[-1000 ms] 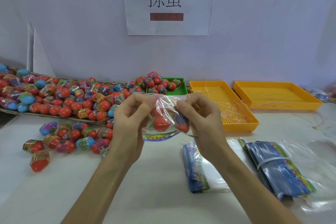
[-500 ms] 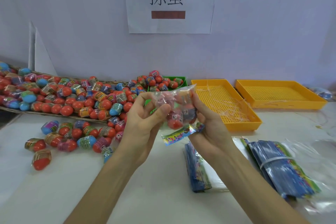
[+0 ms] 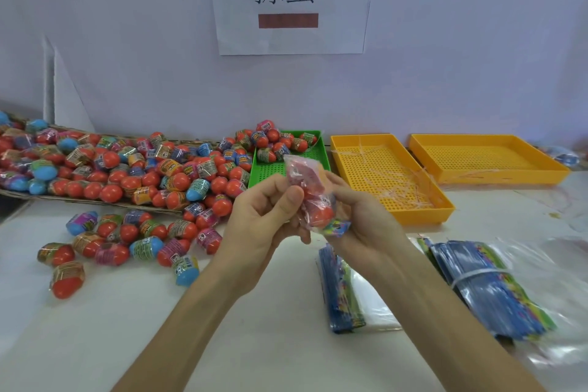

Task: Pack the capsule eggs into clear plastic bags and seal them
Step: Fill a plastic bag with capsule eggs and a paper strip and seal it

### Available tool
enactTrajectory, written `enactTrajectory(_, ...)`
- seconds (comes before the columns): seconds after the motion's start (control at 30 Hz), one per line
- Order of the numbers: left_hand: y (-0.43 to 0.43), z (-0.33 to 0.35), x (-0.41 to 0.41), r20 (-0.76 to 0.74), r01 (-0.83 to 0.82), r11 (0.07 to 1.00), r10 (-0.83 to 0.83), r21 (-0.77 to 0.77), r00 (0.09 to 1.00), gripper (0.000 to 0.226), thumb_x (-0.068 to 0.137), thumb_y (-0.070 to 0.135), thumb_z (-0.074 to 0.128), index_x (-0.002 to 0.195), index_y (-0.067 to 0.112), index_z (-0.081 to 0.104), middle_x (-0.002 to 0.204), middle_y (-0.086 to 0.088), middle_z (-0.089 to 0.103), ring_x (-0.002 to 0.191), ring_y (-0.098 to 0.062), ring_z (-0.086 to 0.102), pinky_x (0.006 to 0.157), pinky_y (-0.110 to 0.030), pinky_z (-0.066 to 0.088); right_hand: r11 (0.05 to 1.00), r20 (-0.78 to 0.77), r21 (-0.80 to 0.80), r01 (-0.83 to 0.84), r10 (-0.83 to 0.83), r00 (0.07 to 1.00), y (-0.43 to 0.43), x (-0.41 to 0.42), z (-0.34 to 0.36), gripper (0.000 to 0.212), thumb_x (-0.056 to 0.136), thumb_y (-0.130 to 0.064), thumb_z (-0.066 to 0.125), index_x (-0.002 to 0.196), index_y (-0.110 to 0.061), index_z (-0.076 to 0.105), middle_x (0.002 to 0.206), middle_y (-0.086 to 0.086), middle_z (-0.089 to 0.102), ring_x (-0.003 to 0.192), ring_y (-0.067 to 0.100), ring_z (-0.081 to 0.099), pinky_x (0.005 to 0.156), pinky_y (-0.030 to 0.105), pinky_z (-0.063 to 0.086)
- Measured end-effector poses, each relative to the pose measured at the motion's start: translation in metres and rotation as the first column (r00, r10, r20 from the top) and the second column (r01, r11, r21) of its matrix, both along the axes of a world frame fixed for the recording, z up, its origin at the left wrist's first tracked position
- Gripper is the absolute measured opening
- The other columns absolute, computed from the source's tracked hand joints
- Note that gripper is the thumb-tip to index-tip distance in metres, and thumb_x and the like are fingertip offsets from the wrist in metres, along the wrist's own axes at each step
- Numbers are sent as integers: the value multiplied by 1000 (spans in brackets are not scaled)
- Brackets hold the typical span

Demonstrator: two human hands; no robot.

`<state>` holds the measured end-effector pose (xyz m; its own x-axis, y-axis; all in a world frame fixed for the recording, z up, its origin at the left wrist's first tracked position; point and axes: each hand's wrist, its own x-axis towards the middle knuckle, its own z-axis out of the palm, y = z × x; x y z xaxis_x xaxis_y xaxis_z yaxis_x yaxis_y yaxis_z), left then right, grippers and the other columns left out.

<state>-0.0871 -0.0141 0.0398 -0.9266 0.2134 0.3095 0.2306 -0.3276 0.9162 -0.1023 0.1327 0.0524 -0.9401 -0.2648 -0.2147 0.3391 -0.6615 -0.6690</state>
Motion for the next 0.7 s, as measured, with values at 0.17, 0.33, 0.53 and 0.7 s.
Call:
enactTrajectory(0.17,-1,-4,-1,-48,-10,999,8,-42,999,25,79,37,70,81,12,67,67,-5,66,56,-17,59,56,-26,54,966,-87,214,144,-127,988,-1,0,-1,24,91,-3,64,115,-6,66,97,15,72,71,23,73,51,30,56)
enactTrajectory(0.33,-2,-7,-4,-79,-64,994,57,-93,995,15,79,37,71,73,23,69,61,0,64,55,-17,61,59,-28,56,310,-684,681,664,-56,728,5,-2,-3,26,96,-2,58,92,-23,74,91,-12,73,91,1,67,77,12,51)
enactTrajectory(0.53,-9,-10,-8,-114,-117,990,108,-76,988,28,86,34,68,80,8,60,74,-7,63,63,-20,61,64,-29,56,692,-576,677,251,285,766,-1,3,4,26,97,-57,43,111,-55,64,103,-19,71,100,0,66,80,16,54)
enactTrajectory(0.7,-11,-12,-10,-107,-59,994,50,-87,993,30,93,29,68,84,3,56,76,-9,60,66,-20,60,66,-28,55,675,-586,705,217,383,714,-3,3,-3,41,88,-72,33,124,-60,49,117,-22,62,115,-3,56,93,16,48)
